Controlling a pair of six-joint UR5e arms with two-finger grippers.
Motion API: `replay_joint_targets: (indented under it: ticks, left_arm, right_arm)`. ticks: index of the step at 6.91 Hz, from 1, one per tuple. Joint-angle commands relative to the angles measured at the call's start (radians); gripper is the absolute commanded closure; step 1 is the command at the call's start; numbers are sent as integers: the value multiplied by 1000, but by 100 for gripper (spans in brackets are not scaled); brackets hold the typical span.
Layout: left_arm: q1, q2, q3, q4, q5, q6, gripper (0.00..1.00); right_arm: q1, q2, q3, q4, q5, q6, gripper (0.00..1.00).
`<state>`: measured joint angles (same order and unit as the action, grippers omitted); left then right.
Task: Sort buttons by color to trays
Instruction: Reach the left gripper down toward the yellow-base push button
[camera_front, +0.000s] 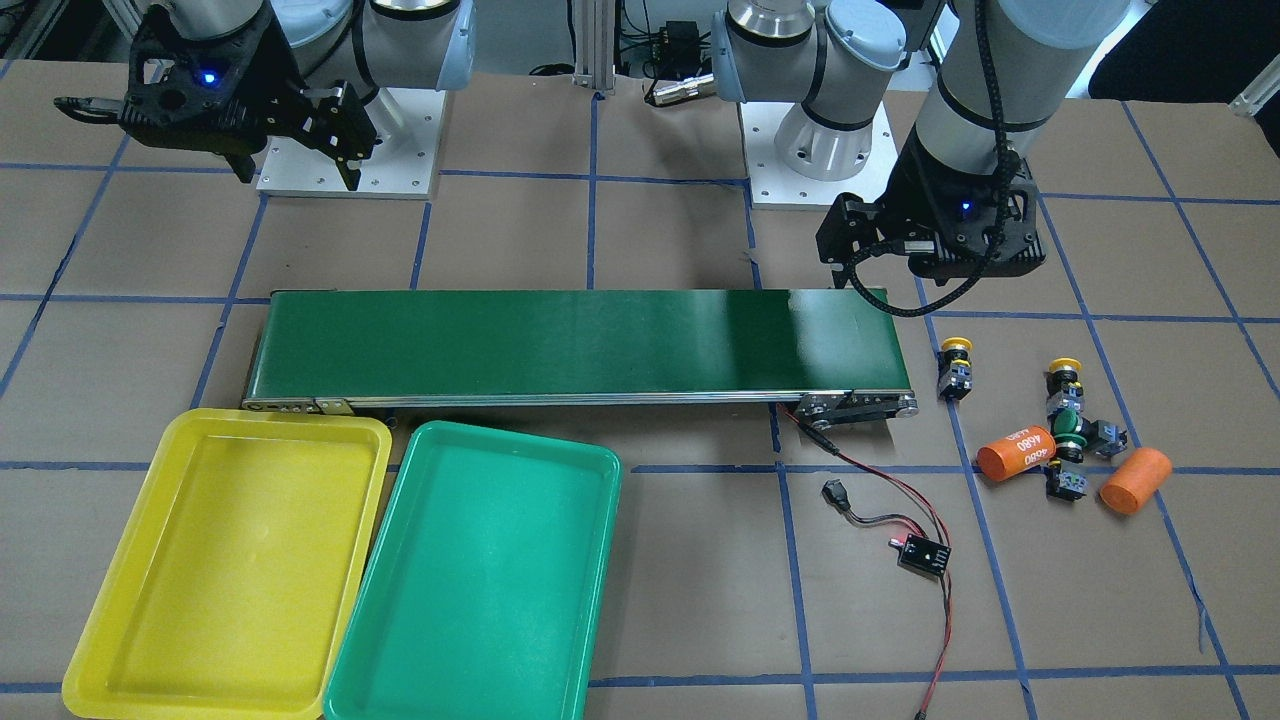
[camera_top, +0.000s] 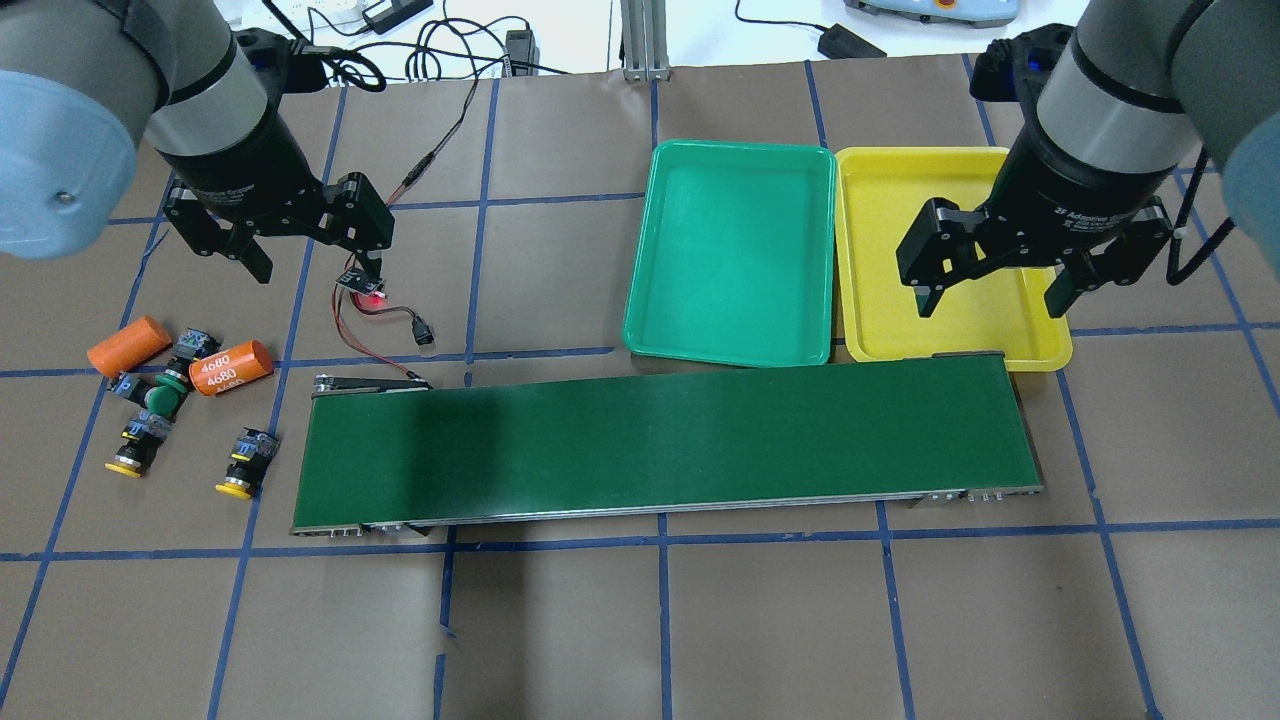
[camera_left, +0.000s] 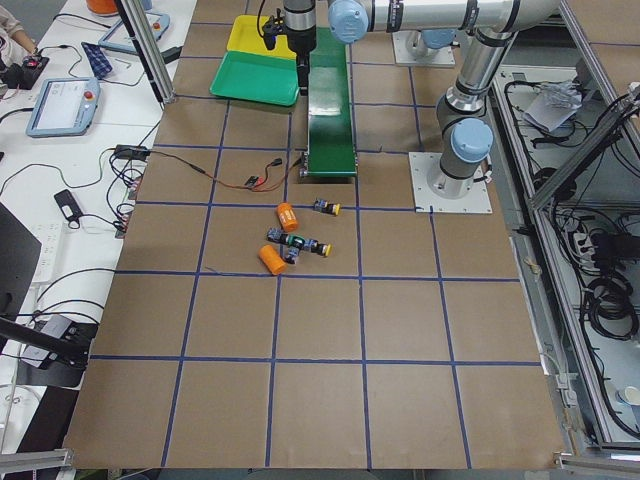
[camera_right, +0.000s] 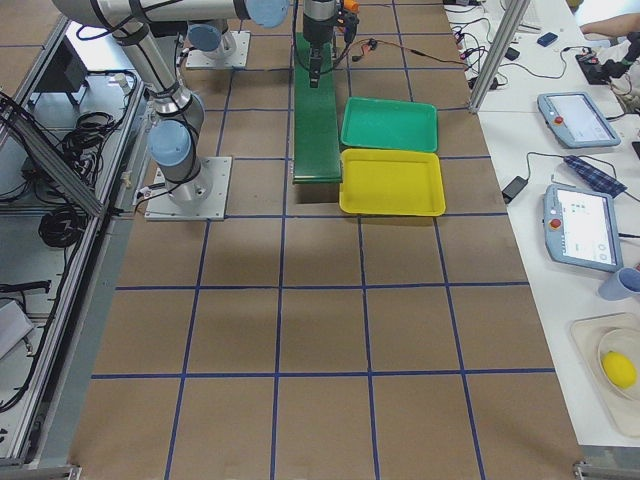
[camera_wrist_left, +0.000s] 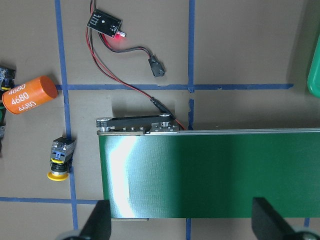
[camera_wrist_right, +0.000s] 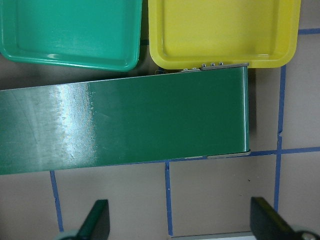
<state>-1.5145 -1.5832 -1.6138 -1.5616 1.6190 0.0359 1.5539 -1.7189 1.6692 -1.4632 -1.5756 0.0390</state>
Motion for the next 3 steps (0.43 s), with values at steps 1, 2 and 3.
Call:
replay_joint_targets:
  ticks: [1,2,3]
  left_arm:
    - [160,-4,-49,2,-8,193,0]
    - [253,-6,-111,32,-11,297,0]
    - [310,-9,-182,122,-1,491,0]
  right_arm:
    - [0,-4,0,-8,5,-4,0]
    - [0,-5,0,-8,5,-4,0]
    - [0,-5,0,-11,6,-4,0]
